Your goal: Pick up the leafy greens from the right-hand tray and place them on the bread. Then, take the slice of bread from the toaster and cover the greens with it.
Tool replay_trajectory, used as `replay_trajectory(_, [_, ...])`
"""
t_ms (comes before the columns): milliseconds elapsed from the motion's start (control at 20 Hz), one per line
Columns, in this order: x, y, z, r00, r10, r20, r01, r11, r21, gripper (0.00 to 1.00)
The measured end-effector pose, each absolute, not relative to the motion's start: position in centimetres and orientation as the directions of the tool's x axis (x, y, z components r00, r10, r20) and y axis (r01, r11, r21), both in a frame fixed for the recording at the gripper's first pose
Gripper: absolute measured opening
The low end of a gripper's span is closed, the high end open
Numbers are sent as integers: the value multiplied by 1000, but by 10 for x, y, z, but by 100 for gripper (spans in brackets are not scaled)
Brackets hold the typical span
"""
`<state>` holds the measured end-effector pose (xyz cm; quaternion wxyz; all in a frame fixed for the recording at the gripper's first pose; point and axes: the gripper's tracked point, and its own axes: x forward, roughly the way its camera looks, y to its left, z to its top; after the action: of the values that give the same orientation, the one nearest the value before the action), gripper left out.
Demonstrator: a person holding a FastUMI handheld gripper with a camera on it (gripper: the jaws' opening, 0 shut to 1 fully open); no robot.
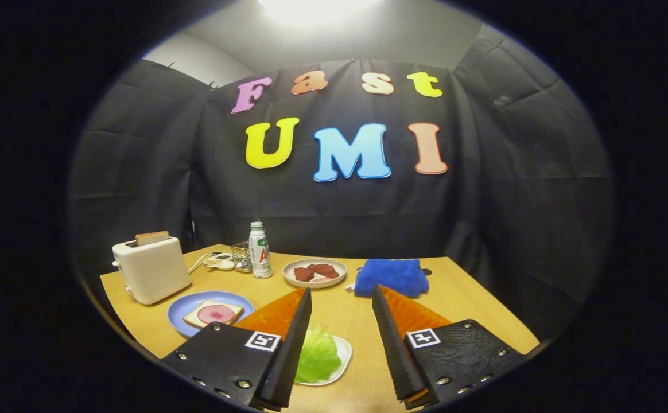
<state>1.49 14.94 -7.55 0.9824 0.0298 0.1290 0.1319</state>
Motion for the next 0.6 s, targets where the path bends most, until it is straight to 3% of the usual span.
replay_trajectory(600, [11,209,-177,773,327,-544,-329,939,97,66])
